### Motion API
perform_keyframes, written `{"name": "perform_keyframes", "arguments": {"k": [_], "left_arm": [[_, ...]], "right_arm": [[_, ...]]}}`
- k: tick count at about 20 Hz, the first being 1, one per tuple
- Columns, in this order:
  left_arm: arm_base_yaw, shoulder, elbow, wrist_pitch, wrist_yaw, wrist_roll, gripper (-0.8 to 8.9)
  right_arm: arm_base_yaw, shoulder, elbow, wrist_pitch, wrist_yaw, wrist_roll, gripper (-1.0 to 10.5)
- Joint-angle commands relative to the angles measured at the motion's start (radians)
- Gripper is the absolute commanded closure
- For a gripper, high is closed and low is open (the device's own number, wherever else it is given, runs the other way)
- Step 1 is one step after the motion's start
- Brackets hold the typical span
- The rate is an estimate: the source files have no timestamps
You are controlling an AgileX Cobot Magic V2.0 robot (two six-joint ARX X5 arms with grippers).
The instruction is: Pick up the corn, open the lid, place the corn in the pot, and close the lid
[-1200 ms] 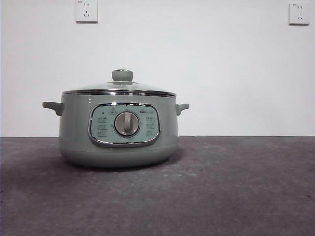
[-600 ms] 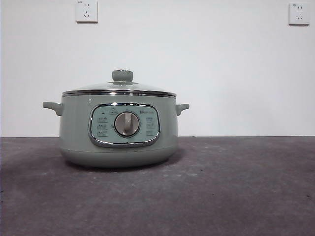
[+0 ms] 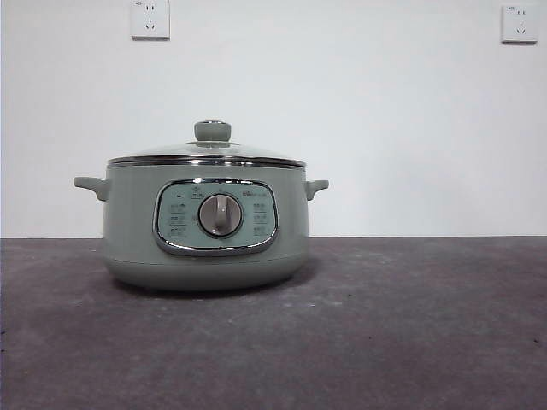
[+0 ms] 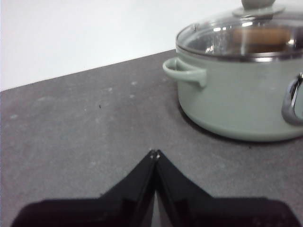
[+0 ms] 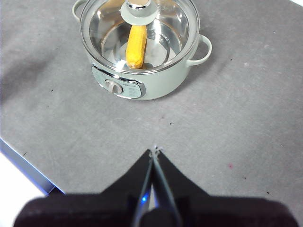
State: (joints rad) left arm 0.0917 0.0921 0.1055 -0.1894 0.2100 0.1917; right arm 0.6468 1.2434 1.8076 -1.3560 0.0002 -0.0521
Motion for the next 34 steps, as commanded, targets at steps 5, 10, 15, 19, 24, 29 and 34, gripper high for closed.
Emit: {"name": "perform_keyframes", "arguments": {"k": [5, 10, 15, 19, 24, 29, 34], "left_arm": [[0.001, -0.089, -0.086, 0.007, -0.001, -0.068, 8.17], [0.002, -0.084, -0.085, 0.0, 0.006, -0.077, 8.17], [0.002, -0.061, -0.085, 0.0, 0.006, -0.077, 8.17], [0.002, -0.044, -0.085, 0.0, 0.006, -0.077, 8.17], [0.002, -0.023, -0.085, -0.001, 0.006, -0.077, 8.17], [0.002, -0.02, -0.085, -0.001, 0.006, -0.077, 8.17], [0.002, -0.02, -0.085, -0.001, 0.006, -0.077, 8.17]], "right_arm": [[0.001, 0.003, -0.006, -0.026, 0.001, -0.001, 9.5], [0.001, 0.003, -0.006, -0.026, 0.001, -0.001, 9.5], [0.001, 0.003, -0.006, -0.026, 0.001, -0.001, 9.5], [0.001, 0.003, -0.006, -0.026, 0.001, -0.001, 9.5], [-0.062, -0.051, -0.006, -0.004, 0.084, -0.039, 9.5], [-0.299, -0.269, -0.128, 0.317, -0.125, -0.008, 9.5], [-0.559, -0.647, -0.627, 0.62, -0.051, -0.08, 9.5]]}}
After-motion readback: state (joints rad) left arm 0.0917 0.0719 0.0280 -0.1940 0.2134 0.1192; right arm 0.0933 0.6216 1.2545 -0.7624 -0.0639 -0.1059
